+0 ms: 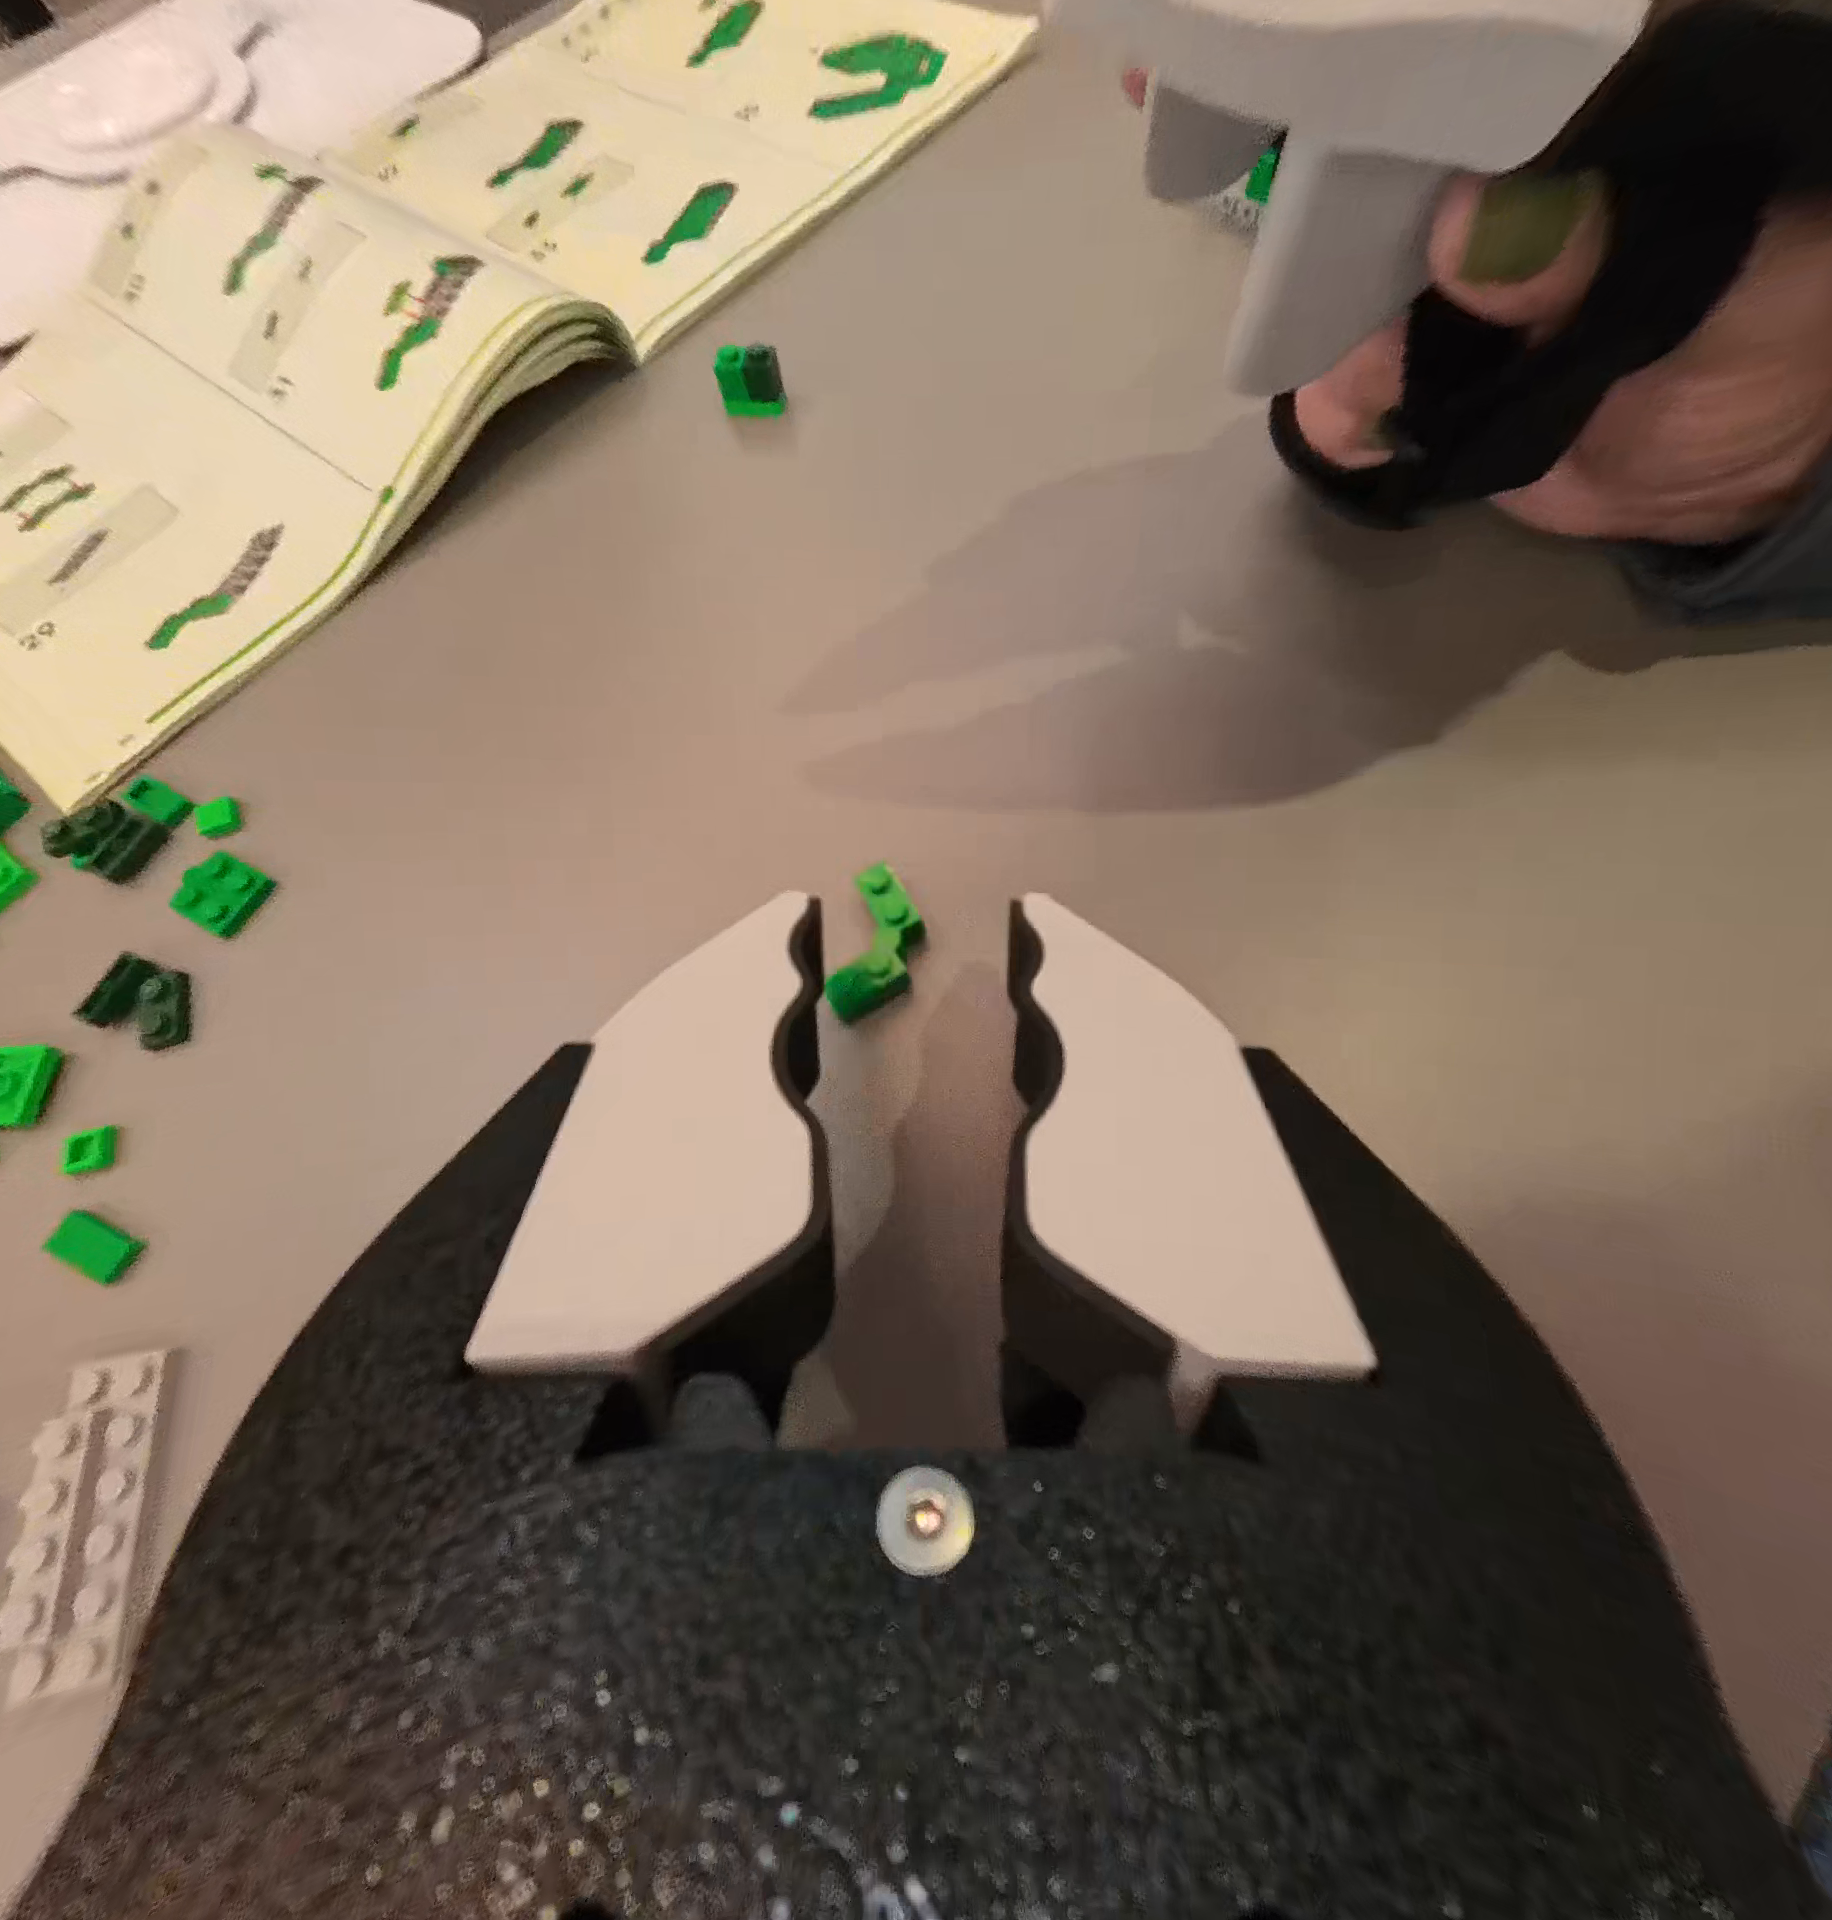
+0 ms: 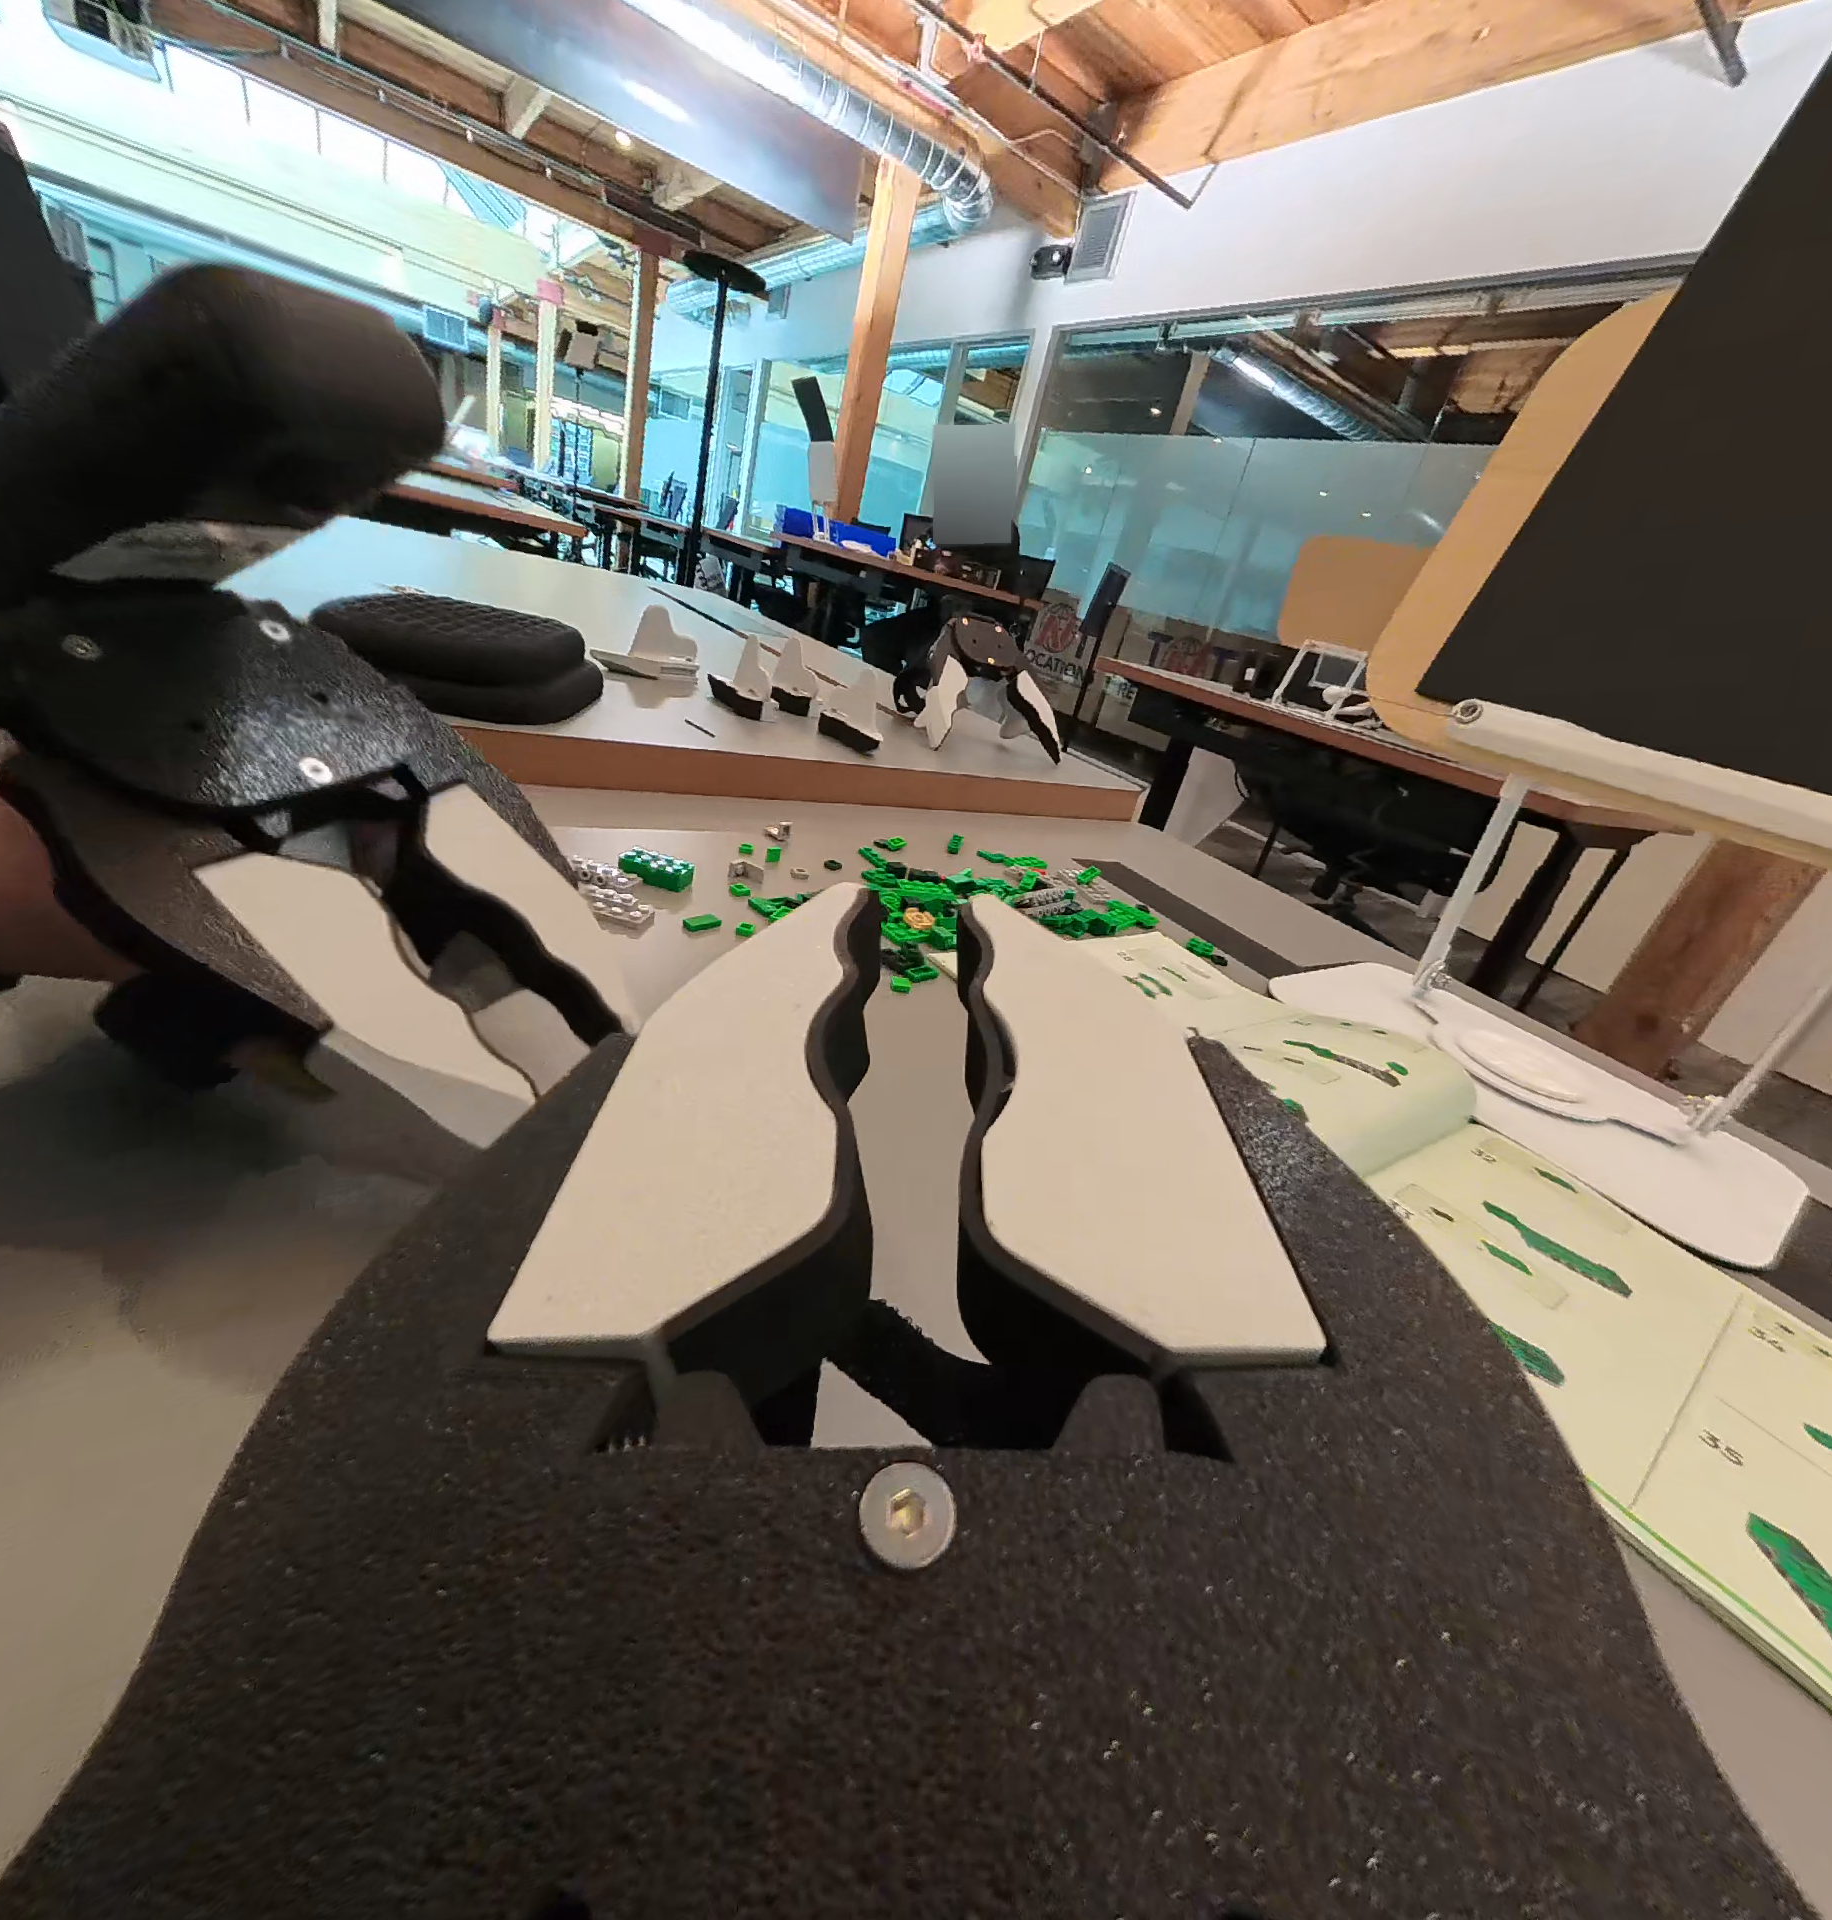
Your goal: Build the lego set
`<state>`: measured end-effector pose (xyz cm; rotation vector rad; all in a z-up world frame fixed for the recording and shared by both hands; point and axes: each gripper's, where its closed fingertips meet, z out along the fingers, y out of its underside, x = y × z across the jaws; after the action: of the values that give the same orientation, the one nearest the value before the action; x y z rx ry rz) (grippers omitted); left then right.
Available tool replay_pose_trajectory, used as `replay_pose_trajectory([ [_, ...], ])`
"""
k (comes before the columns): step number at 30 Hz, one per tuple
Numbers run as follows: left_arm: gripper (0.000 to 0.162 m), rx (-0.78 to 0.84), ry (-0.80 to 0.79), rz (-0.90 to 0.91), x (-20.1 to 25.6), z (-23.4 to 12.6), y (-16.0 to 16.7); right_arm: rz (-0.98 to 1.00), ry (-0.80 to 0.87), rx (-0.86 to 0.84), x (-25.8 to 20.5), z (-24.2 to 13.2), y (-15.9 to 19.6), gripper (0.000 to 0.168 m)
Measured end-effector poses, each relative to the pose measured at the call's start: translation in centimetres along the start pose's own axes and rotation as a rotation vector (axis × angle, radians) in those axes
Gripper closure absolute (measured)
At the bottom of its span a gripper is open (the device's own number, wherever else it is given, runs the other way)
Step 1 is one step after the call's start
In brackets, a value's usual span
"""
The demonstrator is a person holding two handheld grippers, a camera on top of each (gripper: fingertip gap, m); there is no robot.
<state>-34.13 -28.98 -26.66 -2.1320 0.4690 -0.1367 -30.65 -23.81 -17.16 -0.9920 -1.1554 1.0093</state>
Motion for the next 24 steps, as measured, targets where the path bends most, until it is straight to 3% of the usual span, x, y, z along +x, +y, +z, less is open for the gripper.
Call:
replay_pose_trajectory([
  [3, 0.117, 0.035, -0.008, -0.023, -0.8, -2.0, 0.1, 0.012, -0.013, 0.005, -0.2, 0.1, 0.0, 0.155],
  [7, 0.129, 0.020, -0.255, -0.080, -6.5, -6.3, 2.0, 0.025, -0.014, -0.001, 0.0, 0.3, 0.3, 0.155],
  [10, 0.128, -0.090, -0.371, -0.136, -10.3, -8.2, 5.1, 0.046, -0.007, 0.006, 0.3, 0.2, 0.3, 0.155],
  [14, 0.126, -0.232, -0.399, -0.183, -12.6, -7.8, 8.3, 0.060, -0.009, 0.012, 0.4, 0.2, 0.3, 0.155],
  [17, 0.129, -0.191, -0.406, -0.287, -13.5, -7.1, 7.9, 0.050, -0.010, 0.011, 0.3, 0.2, 0.3, 0.155],
  [24, 0.139, -0.221, -0.455, -0.253, -14.1, -6.2, 7.6, 0.055, -0.007, 0.018, 0.5, 0.1, 0.2, 0.155],
])
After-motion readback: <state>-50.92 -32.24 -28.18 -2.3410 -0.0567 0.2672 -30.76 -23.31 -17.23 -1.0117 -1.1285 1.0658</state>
